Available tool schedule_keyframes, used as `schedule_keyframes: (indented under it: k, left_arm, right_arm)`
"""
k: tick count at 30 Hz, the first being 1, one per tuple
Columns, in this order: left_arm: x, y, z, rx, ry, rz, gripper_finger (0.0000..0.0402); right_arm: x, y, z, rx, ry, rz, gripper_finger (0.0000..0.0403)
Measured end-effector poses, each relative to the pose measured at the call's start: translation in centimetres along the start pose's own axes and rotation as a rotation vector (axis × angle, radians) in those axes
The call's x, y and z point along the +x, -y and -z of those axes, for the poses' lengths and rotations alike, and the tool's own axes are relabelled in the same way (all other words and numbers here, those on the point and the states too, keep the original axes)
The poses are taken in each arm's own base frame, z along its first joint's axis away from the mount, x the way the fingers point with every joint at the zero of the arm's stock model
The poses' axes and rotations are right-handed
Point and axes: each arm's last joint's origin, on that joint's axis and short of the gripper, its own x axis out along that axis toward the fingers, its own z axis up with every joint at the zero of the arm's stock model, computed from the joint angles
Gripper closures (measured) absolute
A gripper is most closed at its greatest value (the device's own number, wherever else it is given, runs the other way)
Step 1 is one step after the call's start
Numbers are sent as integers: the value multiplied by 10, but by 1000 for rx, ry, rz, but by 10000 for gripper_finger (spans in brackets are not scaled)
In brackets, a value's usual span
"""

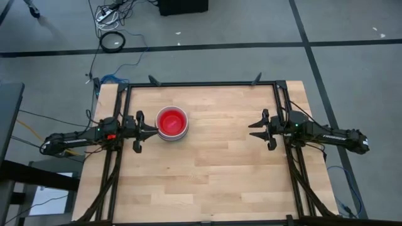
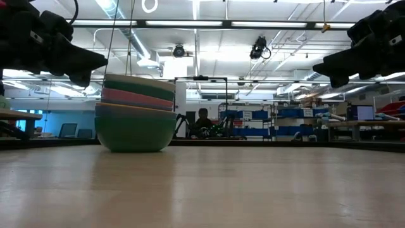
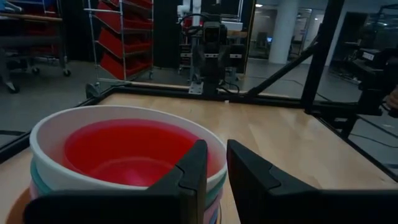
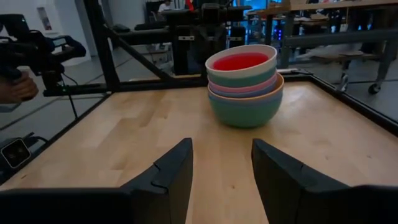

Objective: Nest bowls inside each other
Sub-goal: Return to Home Position

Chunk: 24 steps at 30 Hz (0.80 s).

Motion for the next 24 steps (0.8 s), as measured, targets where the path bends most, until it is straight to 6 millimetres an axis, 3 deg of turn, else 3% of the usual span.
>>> schedule_keyframes:
  k: [24]
  left_arm:
    - [0, 0, 0, -1, 3, 0, 331]
  right_arm:
    - [0, 0, 3, 89, -30, -1, 248]
